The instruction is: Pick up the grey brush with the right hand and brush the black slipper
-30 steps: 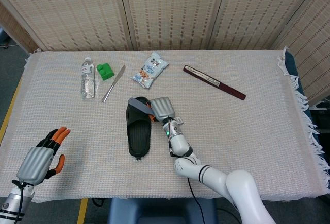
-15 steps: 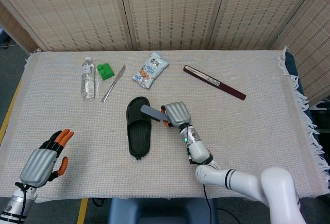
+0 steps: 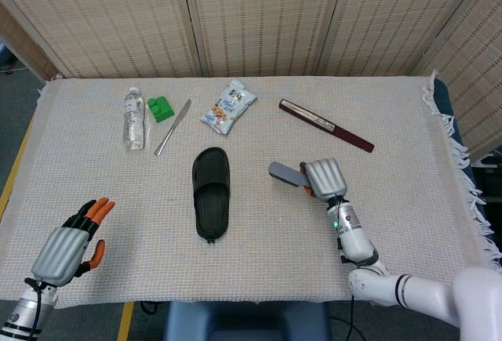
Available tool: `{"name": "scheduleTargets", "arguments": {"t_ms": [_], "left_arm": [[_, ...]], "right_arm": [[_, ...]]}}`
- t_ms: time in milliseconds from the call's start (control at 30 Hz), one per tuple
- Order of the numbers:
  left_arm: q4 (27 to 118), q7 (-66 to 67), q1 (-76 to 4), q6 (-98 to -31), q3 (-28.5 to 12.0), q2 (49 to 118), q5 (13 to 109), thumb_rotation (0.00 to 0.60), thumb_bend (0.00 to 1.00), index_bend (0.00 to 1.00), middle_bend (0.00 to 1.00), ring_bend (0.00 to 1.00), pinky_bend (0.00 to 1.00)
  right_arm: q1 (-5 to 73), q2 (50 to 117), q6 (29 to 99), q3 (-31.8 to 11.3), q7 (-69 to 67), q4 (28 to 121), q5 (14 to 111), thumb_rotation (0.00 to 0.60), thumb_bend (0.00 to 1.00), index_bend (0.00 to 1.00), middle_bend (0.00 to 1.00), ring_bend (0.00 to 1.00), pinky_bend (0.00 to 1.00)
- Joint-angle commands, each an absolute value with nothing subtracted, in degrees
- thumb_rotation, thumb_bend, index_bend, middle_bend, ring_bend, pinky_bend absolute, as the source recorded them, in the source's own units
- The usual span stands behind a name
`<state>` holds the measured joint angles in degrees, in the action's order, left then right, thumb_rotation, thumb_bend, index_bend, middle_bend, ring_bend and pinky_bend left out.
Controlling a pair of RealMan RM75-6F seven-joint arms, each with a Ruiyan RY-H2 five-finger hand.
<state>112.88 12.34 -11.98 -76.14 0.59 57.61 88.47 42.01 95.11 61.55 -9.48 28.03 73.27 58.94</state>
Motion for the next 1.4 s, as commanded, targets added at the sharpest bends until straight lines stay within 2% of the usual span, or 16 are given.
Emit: {"name": "scheduleTargets", "arguments": {"t_ms": [33,67,133,233,267,333,367,467,533,667,833,1000,1133,1233,1400], "left_arm": [[112.88,12.77,-12.05,-75.88,0.67,57.92,88.29,0.600,0.63,0.00,0.00,0.00,0.24],[112.90,12.93,-12.08,-75.74,0.71,58.04,88.19,0.600,0.63,0.00,0.00,0.00,0.24],[112.92,13.27,-12.21,-75.39,0.77,58.27,88.02,0.600,0.63,0.00,0.00,0.00,0.24],[112.99,13.88,-12.42,-74.73,1.07,58.62,88.13,0.600,0.63,0.00,0.00,0.00,0.24],[113.04,14.02,-12.51,-74.49,1.18,58.73,88.17,0.600,0.63,0.00,0.00,0.00,0.24],[113.07,14.39,-12.63,-74.16,1.29,58.90,88.11,0.600,0.63,0.00,0.00,0.00,0.24],[113.11,14.52,-12.61,-74.15,1.34,58.95,88.10,0.600,0.63,0.00,0.00,0.00,0.24],[113.19,14.74,-12.46,-74.43,1.41,58.95,88.16,0.600,0.63,0.00,0.00,0.00,0.24],[113.24,14.72,-12.44,-74.41,1.55,58.95,88.38,0.600,0.63,0.00,0.00,0.00,0.24],[113.35,14.92,-12.60,-73.96,1.76,58.98,88.43,0.600,0.63,0.00,0.00,0.00,0.24],[113.62,15.38,-12.43,-74.39,1.76,58.92,88.49,0.600,0.63,0.00,0.00,0.00,0.24],[113.72,15.81,-12.05,-75.51,1.70,58.70,89.26,0.600,0.63,0.00,0.00,0.00,0.24],[113.08,16.59,-12.07,-75.37,1.68,58.96,88.98,0.600,0.63,0.00,0.00,0.00,0.24],[112.95,17.59,-11.84,-76.26,1.20,59.30,88.72,0.600,0.62,0.00,0.00,0.00,0.23],[113.12,19.29,-11.50,-77.31,0.84,60.14,88.69,0.600,0.61,0.00,0.00,0.00,0.23]], "right_arm": [[37.72,96.14,63.66,-4.61,22.08,66.75,64.56,0.600,0.32,0.73,0.81,0.84,1.00],[37.25,96.31,62.71,-4.25,20.61,66.01,64.62,0.600,0.30,0.68,0.79,0.82,0.99],[36.61,96.41,60.29,-3.89,18.53,65.31,64.17,0.600,0.27,0.43,0.65,0.72,0.92],[36.69,95.70,57.22,-3.78,19.42,65.70,63.15,0.600,0.24,0.12,0.43,0.56,0.81],[36.82,95.28,56.32,-3.78,20.12,66.03,62.74,0.600,0.24,0.07,0.39,0.52,0.79],[37.27,93.69,54.18,-3.91,22.31,67.87,61.31,0.600,0.21,0.00,0.25,0.39,0.68],[37.45,92.74,53.44,-3.97,23.51,69.02,60.54,0.600,0.19,0.00,0.20,0.33,0.64],[38.03,88.05,51.36,-3.87,28.38,75.16,57.24,0.600,0.13,0.00,0.02,0.08,0.43],[38.27,83.91,50.92,-3.67,31.82,80.90,54.46,0.600,0.10,0.00,0.00,0.01,0.33],[38.04,76.63,52.85,-3.21,35.90,90.66,51.28,0.600,0.08,0.00,0.00,0.00,0.23],[34.01,66.62,61.96,-3.02,35.12,103.34,54.29,0.600,0.06,0.00,0.00,0.00,0.15],[24.37,60.75,78.29,-0.22,32.77,110.37,63.63,0.600,0.06,0.00,0.00,0.00,0.13],[14.39,61.50,94.48,3.02,34.76,111.97,69.34,0.600,0.06,0.00,0.00,0.00,0.12],[11.66,59.20,96.02,5.73,33.49,114.11,73.87,0.600,0.06,0.00,0.00,0.00,0.11],[9.51,56.43,98.73,5.63,30.56,116.37,79.23,0.600,0.06,0.00,0.00,0.00,0.11]]}}
